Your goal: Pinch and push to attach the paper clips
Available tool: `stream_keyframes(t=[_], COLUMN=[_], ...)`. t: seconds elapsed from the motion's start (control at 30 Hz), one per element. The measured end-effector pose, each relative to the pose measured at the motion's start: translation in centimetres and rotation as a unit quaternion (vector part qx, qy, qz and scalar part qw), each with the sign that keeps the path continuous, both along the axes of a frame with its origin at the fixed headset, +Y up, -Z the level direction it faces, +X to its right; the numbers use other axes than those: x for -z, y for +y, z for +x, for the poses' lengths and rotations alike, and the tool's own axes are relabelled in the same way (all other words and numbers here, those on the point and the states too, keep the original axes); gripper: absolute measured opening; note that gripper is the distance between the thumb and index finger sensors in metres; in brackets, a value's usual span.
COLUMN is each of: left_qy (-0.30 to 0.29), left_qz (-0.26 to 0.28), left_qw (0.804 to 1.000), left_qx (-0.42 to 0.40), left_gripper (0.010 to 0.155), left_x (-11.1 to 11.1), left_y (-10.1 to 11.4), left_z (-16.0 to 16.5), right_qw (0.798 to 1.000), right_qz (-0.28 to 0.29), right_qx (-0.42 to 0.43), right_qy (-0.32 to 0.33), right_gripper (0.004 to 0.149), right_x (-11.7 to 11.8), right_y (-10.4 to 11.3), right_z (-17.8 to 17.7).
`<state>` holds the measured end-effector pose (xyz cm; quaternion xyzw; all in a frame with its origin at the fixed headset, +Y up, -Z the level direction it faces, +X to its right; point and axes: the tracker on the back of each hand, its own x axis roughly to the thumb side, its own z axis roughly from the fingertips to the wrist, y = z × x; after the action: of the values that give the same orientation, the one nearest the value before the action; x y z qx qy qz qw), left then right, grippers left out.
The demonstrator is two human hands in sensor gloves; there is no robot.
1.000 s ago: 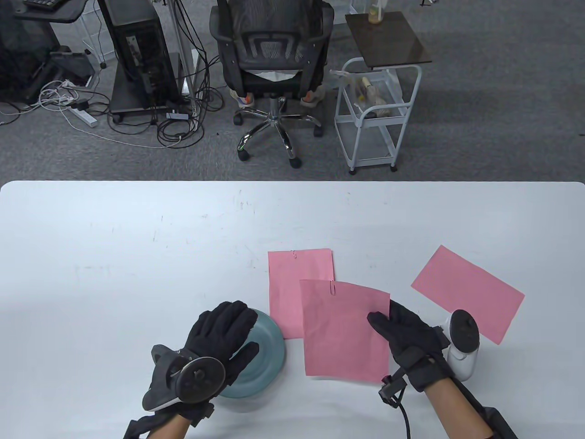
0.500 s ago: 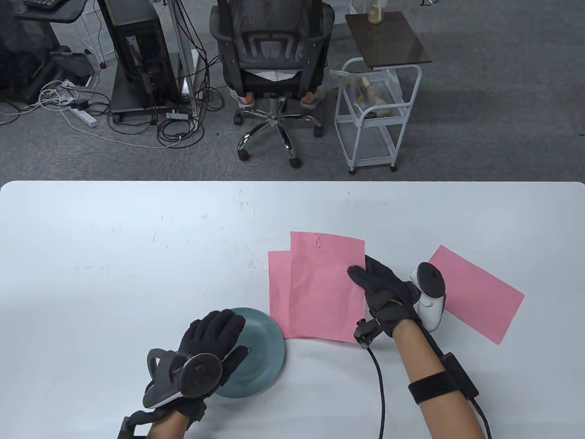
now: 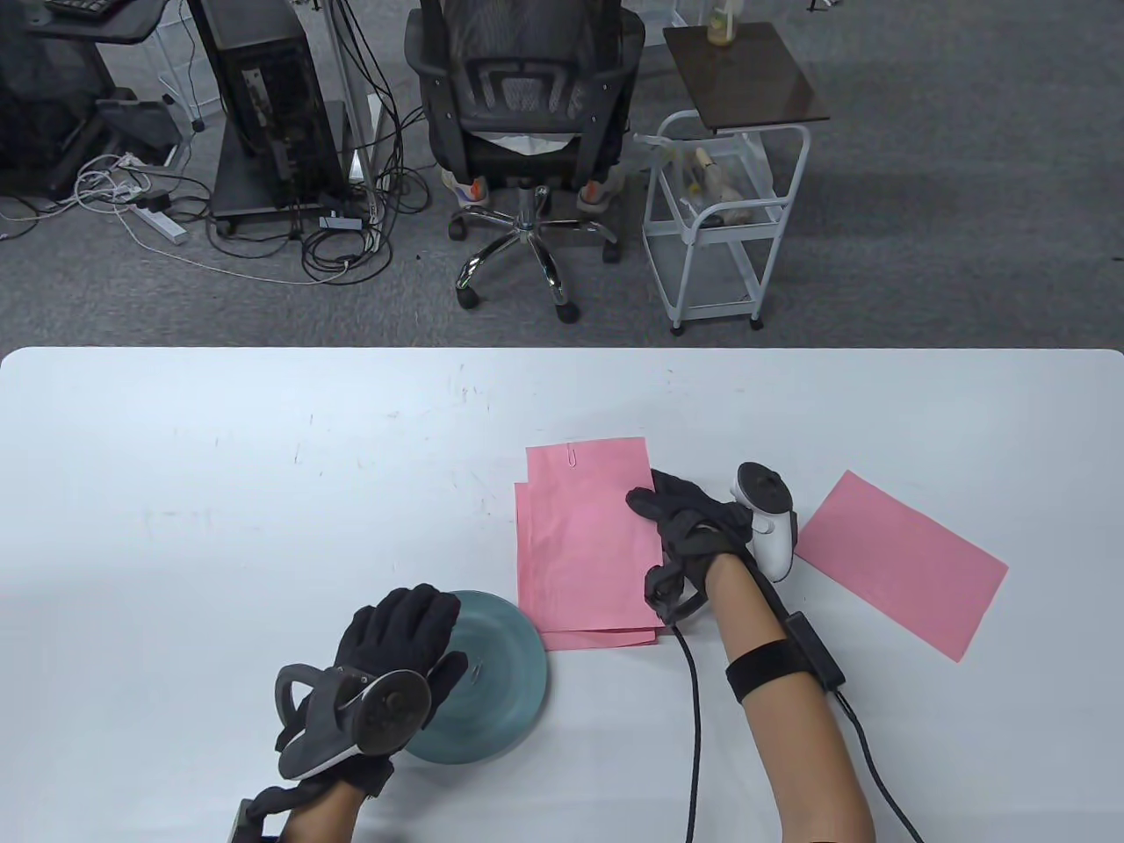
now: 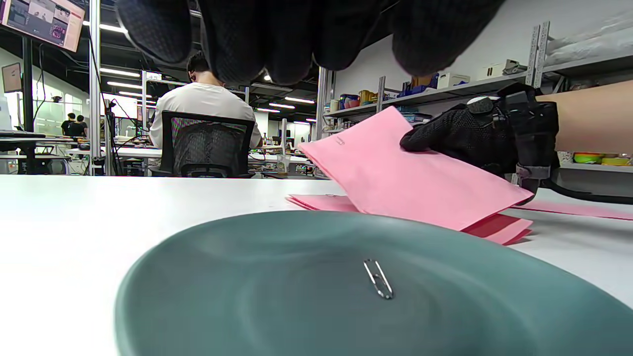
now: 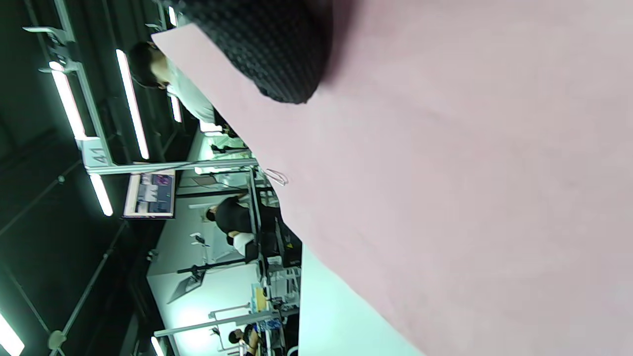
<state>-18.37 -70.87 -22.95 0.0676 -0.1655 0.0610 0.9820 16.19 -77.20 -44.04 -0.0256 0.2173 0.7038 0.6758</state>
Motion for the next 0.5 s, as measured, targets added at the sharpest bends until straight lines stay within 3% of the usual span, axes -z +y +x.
stream_keyframes(t=[0.2, 0.37, 0.5], left_qy=[0.003, 0.003, 0.002], left_qz=[-0.005, -0.006, -0.01], left_qw=[1.0, 1.0, 1.0], left_qx=[0.002, 0.005, 0.009], left_gripper=[0.064, 0.064, 0.064], left_x=[0.02, 0.02, 0.09], left_y=[0.1, 0.13, 0.1], left_z=[-0.02, 0.0, 0.08], right_qw=[0.999, 0.999, 0.998], right_qz=[-0.028, -0.03, -0.036], right_qx=[-0.036, -0.011, -0.037], right_qy=[0.012, 0.009, 0.017], right_gripper=[0.043, 0.043, 0.043], right_x=[0.2, 0.21, 0.05], right_y=[-0.85, -0.52, -0.46], right_z=[-0.73, -0.55, -0.68])
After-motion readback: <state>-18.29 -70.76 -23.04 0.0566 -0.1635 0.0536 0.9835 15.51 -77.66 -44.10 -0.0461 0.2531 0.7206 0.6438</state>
